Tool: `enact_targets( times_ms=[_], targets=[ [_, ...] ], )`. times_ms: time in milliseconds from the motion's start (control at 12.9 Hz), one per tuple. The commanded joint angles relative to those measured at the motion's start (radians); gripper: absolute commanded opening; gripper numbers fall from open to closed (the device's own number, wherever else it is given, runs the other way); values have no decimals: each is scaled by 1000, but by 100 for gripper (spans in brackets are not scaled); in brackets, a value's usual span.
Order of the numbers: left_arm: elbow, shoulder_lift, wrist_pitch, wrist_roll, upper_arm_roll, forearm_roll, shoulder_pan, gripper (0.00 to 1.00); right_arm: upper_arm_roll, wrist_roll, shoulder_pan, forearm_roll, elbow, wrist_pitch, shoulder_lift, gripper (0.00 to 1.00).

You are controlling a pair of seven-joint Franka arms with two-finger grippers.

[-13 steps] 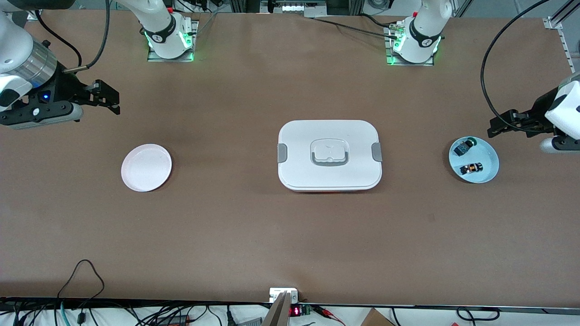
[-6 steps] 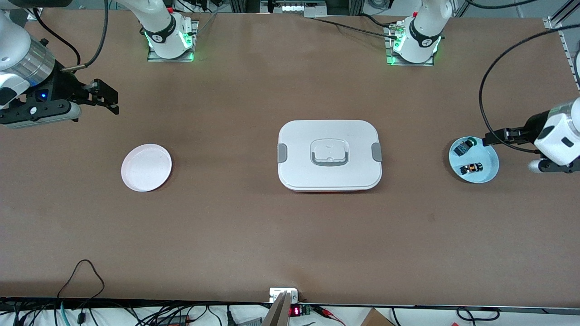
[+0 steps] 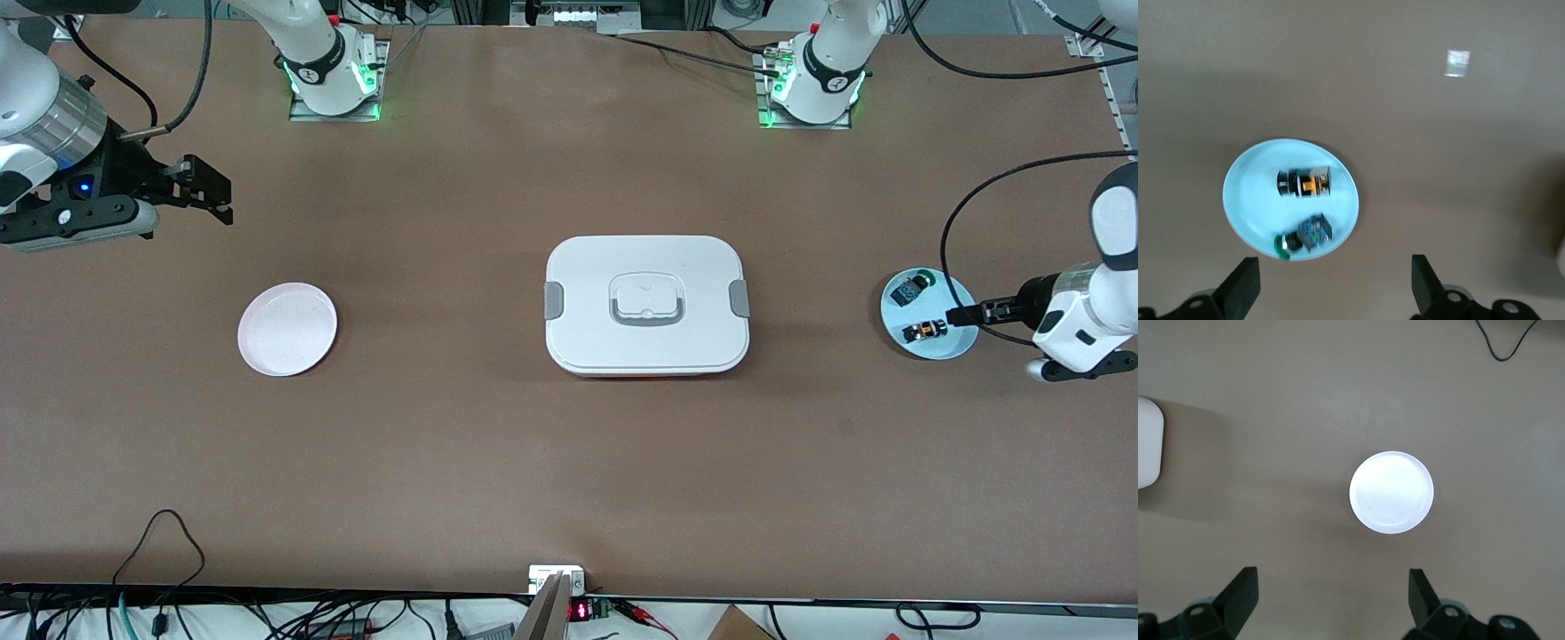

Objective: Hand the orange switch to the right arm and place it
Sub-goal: 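Lower the left gripper and close it on the orange switch, then lift the switch with the left gripper while the right gripper rises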

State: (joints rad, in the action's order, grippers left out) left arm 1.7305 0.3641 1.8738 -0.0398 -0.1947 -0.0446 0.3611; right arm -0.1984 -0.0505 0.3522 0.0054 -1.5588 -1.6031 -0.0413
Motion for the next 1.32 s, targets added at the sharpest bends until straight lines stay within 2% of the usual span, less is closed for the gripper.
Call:
enact_targets(
  times_ms=[0,156,389,544,778,1244],
  targets=[
    [150,-36,172,-9,-8,-23,33,100,-1,-9,2,1,22,9,-2,100],
    [230,-36,292,-9,-8,-75,41,100,1,-11,2,1,22,15,3,100],
    [391,-18,560,6,-8,-77,81,100,1,-12,5,2,22,20,6,100],
    [445,19,683,8,-8,-77,102,100,1,-12,5,2,23,20,8,100],
    [445,73,751,9,-9,-77,102,100,17,-11,5,2,23,20,8,100],
    [445,81,758,37,-6,-77,111,100,25,-12,4,2,66,20,5,100]
  ],
)
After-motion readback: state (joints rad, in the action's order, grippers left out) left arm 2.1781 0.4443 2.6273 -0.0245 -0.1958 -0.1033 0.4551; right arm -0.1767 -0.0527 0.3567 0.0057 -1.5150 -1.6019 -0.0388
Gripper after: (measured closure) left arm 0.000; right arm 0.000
